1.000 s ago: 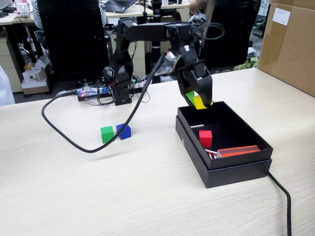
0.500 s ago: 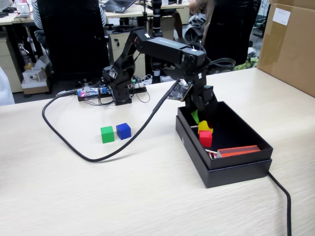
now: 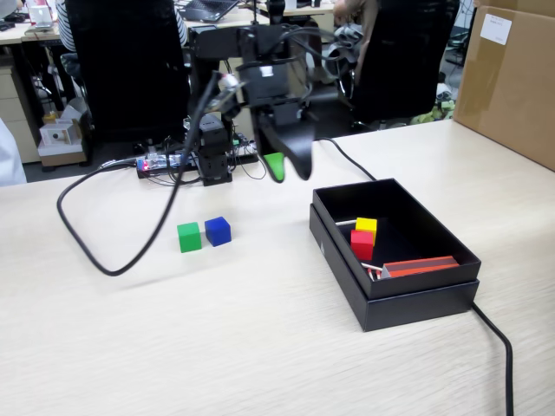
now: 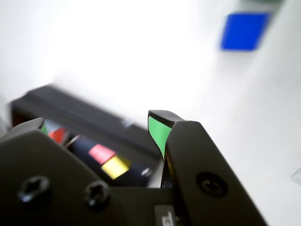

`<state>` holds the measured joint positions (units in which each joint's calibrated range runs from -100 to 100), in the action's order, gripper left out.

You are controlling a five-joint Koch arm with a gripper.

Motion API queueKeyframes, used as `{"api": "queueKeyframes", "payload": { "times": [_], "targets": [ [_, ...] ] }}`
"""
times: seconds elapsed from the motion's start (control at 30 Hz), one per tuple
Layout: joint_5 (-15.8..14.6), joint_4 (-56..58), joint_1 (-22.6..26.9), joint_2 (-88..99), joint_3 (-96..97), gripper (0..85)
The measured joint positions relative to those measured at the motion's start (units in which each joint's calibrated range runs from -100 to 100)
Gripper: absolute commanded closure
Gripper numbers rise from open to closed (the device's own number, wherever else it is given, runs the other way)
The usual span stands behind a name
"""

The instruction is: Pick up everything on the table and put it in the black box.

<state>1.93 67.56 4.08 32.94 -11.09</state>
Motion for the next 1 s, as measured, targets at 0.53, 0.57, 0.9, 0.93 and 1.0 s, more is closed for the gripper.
{"api": "queueKeyframes", "payload": {
  "times": [0.53,0.57,0.9,0.93,1.0],
  "targets": [
    [10.4,-0.9,-17.4,8.0,31.3,37.9],
    [10.7,-1.5,-17.4,6.6,31.2,38.0],
    [12.2,-9.3,-19.0,-7.5,31.1,43.4],
    [12.3,-9.4,-19.1,-7.8,30.7,43.4],
    [12.3,-9.6,-19.1,-7.9,29.9,43.6]
  ]
}}
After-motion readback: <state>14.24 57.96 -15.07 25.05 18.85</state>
